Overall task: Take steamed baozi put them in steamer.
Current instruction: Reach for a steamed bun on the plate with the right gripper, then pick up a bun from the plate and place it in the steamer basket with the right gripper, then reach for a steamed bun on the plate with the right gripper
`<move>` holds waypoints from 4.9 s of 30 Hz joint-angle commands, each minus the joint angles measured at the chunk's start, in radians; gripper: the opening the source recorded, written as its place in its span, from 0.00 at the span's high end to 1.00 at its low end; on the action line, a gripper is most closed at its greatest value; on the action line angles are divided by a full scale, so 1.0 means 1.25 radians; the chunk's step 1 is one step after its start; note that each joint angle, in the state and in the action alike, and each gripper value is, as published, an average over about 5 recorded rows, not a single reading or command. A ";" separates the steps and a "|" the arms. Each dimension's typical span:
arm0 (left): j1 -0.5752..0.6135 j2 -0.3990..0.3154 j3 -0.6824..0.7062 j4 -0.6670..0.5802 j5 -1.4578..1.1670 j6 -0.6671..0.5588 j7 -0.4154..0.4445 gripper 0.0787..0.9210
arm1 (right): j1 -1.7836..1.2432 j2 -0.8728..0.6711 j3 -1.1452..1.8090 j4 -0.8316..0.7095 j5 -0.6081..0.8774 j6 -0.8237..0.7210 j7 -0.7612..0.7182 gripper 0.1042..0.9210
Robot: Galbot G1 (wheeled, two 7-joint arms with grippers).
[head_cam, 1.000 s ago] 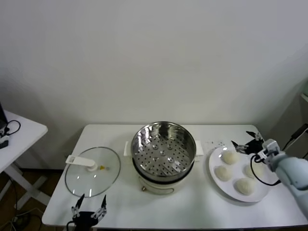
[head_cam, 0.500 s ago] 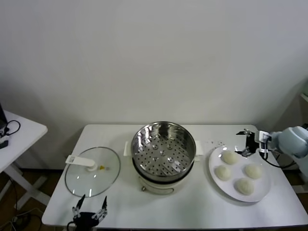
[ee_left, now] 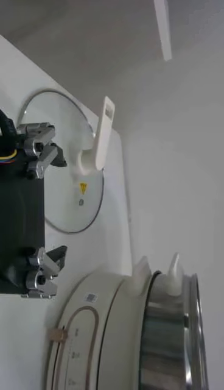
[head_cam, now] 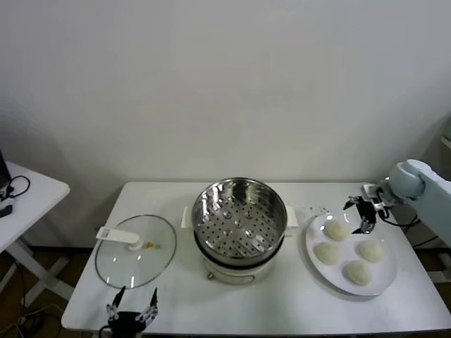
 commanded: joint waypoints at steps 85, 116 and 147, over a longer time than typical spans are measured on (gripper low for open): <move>0.007 -0.007 0.000 0.009 0.029 -0.011 -0.018 0.12 | 0.563 0.382 -0.561 0.213 0.112 0.424 0.092 0.32; -0.005 0.001 -0.004 0.028 0.021 -0.012 -0.020 0.12 | 0.354 0.595 -0.489 -0.120 -0.048 0.547 0.096 0.32; 0.012 -0.002 0.011 0.001 0.039 -0.010 -0.024 0.12 | 0.894 0.168 -1.004 0.331 0.562 0.067 0.130 0.12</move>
